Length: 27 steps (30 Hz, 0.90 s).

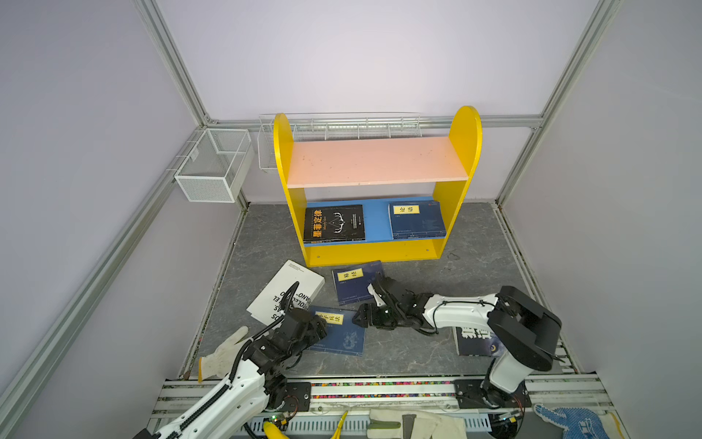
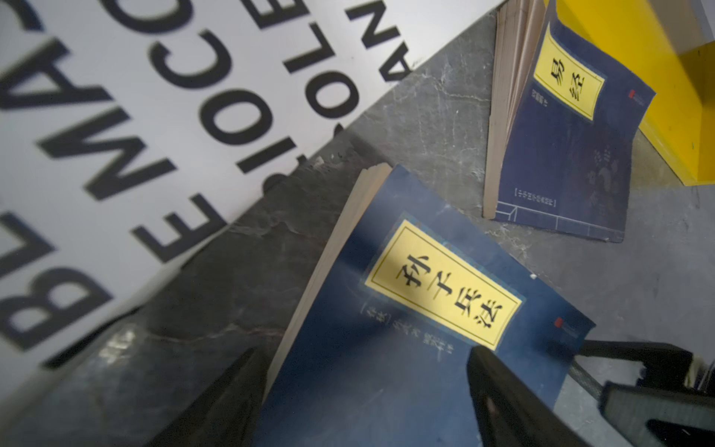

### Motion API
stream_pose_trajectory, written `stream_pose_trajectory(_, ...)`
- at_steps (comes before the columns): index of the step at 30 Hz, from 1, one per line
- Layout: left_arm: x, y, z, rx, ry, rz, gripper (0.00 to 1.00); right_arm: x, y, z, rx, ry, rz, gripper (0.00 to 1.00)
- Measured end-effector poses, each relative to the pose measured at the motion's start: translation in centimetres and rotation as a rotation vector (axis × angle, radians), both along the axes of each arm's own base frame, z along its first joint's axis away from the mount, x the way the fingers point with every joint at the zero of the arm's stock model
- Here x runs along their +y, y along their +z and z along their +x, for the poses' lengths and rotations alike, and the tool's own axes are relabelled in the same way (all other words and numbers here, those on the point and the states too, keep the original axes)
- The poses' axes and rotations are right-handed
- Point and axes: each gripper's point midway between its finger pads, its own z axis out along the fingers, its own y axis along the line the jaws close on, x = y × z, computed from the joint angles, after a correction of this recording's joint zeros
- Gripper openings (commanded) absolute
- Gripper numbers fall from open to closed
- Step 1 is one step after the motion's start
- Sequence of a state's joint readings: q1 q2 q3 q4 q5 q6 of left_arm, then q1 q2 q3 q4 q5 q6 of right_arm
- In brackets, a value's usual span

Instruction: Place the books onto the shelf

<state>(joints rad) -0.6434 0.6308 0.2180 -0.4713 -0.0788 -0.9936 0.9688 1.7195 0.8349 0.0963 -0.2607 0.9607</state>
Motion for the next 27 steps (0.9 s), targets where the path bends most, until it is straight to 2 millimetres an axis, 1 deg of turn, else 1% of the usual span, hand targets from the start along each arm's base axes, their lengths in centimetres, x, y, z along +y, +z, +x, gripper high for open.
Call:
stream_pose_trajectory(2, -0.6, 0.1, 0.6, -0.027, 0.006, -0.036, 0.82, 0.2, -0.1, 0.1, 0.001, -0.001, 0.007, 0.67)
stream_pose_trajectory(7, -1.7, 0.4, 1.6, -0.061, 0.006, -0.103, 0.82, 0.3, -0.1, 0.5, -0.008, -0.009, 0.012, 0.62)
stream_pose_trajectory(13, -2.2, 0.6, 1.7, -0.066, 0.002, -0.131, 0.82, -0.8, 0.1, 0.5, -0.029, -0.019, -0.039, 0.58)
stream_pose_trajectory(16, -2.3, 0.6, 1.7, -0.063, 0.000, -0.139, 0.82, -1.1, 1.2, 0.6, -0.056, -0.016, -0.036, 0.54)
stream_pose_trajectory(21, -2.6, 0.6, 1.9, -0.063, -0.005, -0.147, 0.82, -0.5, 3.0, 1.0, -0.099, -0.009, -0.012, 0.45)
stream_pose_trajectory(23, -2.7, 0.6, 1.9, -0.064, -0.008, -0.150, 0.82, -0.1, 3.9, 1.4, -0.129, -0.013, -0.016, 0.41)
stream_pose_trajectory(25, -2.8, 0.6, 2.0, -0.063, -0.010, -0.152, 0.82, 0.2, 4.7, 1.8, -0.157, -0.016, -0.029, 0.33)
stream_pose_trajectory(27, -3.0, 0.6, 2.1, -0.064, -0.012, -0.156, 0.82, 0.4, 5.4, 1.9, -0.181, -0.014, -0.045, 0.29)
